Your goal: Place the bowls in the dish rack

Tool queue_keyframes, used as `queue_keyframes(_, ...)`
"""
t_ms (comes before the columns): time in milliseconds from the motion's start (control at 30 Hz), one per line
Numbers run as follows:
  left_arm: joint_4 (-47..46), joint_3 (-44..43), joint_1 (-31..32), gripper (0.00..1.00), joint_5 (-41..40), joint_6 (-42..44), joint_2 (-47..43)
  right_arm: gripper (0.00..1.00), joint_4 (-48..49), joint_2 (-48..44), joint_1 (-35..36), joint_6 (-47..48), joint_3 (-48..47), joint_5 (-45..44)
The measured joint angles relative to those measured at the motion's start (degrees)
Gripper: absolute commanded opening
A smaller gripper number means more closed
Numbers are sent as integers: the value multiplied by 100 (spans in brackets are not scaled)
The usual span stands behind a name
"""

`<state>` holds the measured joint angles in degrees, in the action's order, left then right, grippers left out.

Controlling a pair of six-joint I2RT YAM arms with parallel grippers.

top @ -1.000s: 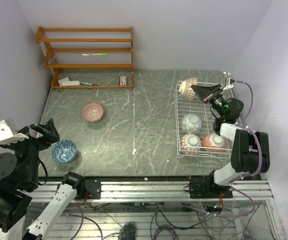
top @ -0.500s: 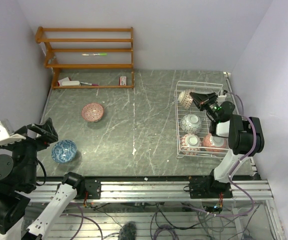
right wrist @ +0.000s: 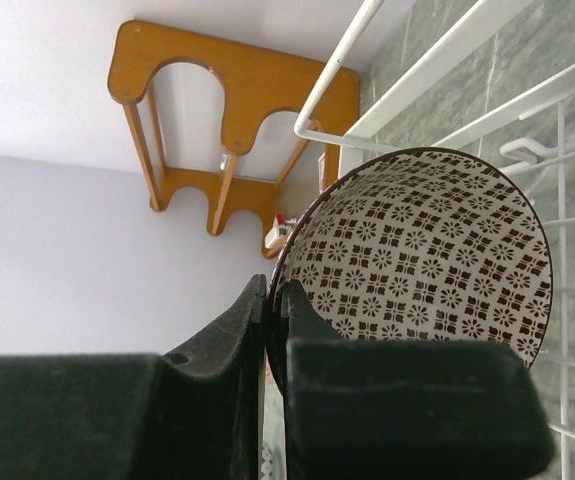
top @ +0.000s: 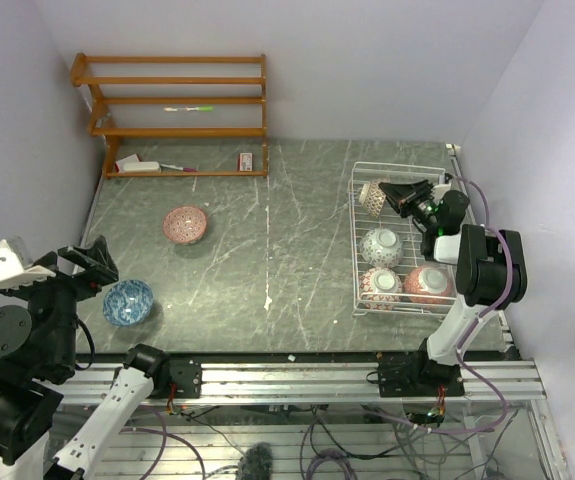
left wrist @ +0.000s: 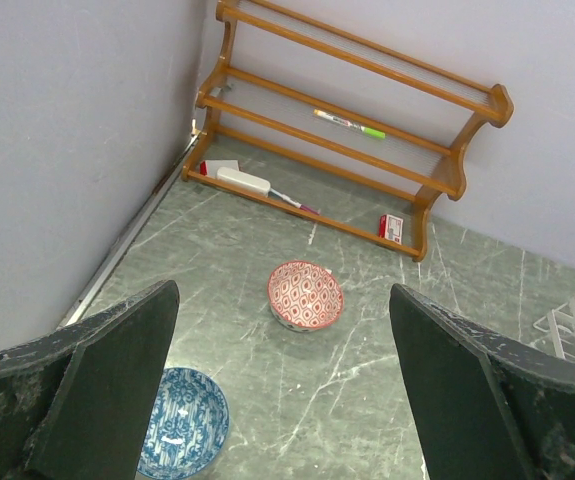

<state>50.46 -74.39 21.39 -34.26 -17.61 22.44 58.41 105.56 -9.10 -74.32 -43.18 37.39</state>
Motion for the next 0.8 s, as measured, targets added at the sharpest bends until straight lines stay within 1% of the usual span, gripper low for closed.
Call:
queue_keyframes(233,4,0,0,98,-2,0,0,3,284,46,-197,-37,157,122)
queue_keyframes(433,4,2,-2,98,0,0,0,13,560,35,-520,-63,391,118)
queue_keyframes(567,2,13,0,98,4,-2,0,20,474,-28,-608,-22,452,122)
queue_keyframes(633,0,28,0,98,2,-2,0,20,363,-57,-621,24,463,127)
queue_keyframes(667,0,37,0,97,4,-2,0,18,278,-68,-621,101,466,116)
queue_keyframes(800,0,98,0,98,7,-4,0,1,249,-87,-699,280,531,48)
